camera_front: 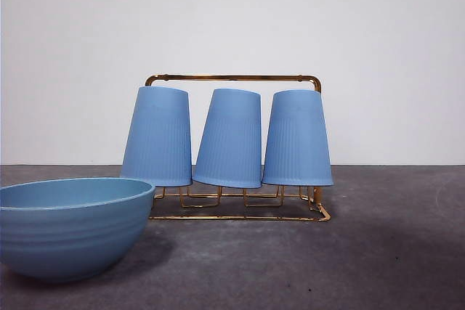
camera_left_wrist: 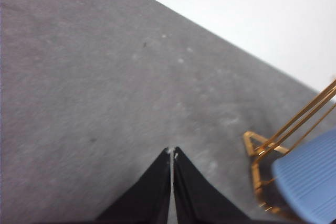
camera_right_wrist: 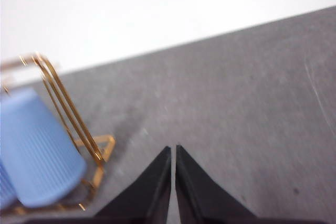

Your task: Right arm lift cup from the cupboard, then place it on the right of the bowl

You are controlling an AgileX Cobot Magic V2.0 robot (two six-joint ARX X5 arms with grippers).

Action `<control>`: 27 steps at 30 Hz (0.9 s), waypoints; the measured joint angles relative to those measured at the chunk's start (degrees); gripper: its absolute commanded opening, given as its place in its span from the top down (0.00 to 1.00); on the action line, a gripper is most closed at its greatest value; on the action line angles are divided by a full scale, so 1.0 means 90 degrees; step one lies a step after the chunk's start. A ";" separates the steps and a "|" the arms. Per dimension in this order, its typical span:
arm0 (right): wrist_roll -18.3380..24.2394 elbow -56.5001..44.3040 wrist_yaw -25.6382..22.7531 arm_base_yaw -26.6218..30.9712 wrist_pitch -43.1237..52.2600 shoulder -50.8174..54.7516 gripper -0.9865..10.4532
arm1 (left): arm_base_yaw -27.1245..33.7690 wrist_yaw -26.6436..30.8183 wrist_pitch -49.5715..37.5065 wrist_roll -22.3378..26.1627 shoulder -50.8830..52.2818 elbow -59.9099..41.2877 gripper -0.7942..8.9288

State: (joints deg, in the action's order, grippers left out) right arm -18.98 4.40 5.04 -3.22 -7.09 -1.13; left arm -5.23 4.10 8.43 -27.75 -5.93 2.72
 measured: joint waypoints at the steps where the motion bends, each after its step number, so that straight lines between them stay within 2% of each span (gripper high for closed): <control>1: -0.0087 0.0148 0.0034 0.0000 0.0002 -0.0053 0.90 | -0.0032 0.0000 0.0002 -0.0100 -0.0080 0.0080 0.91; 4: -0.0296 0.0668 0.0175 0.0000 0.0005 -0.0311 0.90 | -0.0095 0.0000 -0.0007 -0.0347 -0.0359 0.0544 0.91; 8: -0.0442 0.1460 0.0483 0.0000 -0.0398 -0.0877 0.90 | -0.0165 -0.0019 -0.0041 -0.0415 -0.0852 0.1413 0.91; 9: -0.0452 0.2096 0.0828 0.0000 -0.0782 -0.1358 0.90 | -0.0189 -0.0231 0.0049 -0.0347 -0.1345 0.2106 0.91; 19: -0.0386 0.3980 0.2540 0.0000 -0.1882 -0.2890 0.90 | -0.0197 -0.1770 0.1428 0.0267 -0.3094 0.4575 0.91; 27: 0.0308 0.5280 0.3410 -0.0056 -0.2793 -0.3840 0.90 | -0.0277 -0.3189 0.3269 0.1166 -0.4541 0.6312 0.91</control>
State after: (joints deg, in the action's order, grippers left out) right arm -16.21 51.92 35.73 -3.73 -32.23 -35.68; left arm -7.73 -24.60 37.85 -17.26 -46.81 59.53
